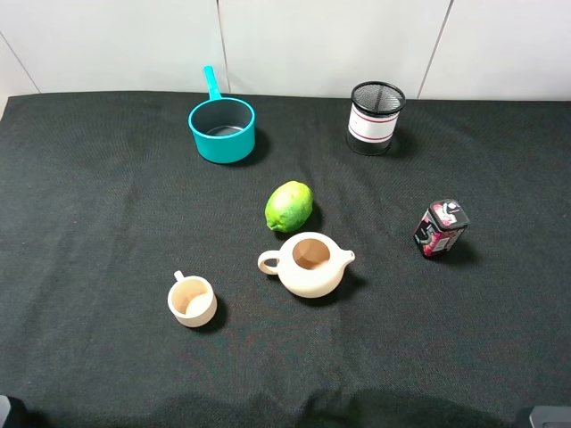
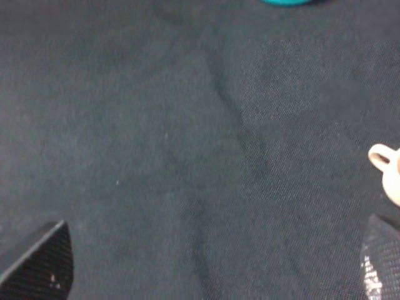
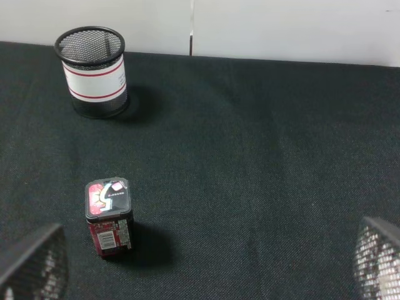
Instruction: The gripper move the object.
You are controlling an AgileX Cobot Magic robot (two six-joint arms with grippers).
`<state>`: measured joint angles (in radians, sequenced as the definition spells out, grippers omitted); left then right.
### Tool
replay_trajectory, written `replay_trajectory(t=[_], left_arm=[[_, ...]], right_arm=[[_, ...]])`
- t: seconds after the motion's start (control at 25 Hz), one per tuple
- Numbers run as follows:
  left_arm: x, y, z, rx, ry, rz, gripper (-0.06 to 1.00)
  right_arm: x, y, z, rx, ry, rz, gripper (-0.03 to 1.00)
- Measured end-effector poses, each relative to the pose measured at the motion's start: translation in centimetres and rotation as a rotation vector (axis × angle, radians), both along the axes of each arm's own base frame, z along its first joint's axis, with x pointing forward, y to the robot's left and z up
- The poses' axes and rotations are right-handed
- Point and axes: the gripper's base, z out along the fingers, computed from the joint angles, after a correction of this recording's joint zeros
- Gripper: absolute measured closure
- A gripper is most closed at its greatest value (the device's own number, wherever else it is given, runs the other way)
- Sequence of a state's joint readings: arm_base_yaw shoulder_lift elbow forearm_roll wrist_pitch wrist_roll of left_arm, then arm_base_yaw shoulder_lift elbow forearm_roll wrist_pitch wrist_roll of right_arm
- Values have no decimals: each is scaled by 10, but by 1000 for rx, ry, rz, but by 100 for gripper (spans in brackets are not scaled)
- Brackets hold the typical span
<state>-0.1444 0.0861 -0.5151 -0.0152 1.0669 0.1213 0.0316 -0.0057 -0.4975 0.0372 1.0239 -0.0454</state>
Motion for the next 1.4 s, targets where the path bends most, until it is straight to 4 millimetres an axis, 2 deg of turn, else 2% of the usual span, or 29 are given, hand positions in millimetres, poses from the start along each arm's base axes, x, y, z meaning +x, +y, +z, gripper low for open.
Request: replay_trajectory(t=[0.32,0.56,1.4], left_arm=[[-3,0,-2,17,17,35,-2],[-15,2,-3,17,-57,36,-2],[-16,3,-4,29,-60,36,-2]], right_arm=[[0,0,0,0,0,0,27],[0,0,0,0,0,0,27],[0,0,0,0,0,0,27]])
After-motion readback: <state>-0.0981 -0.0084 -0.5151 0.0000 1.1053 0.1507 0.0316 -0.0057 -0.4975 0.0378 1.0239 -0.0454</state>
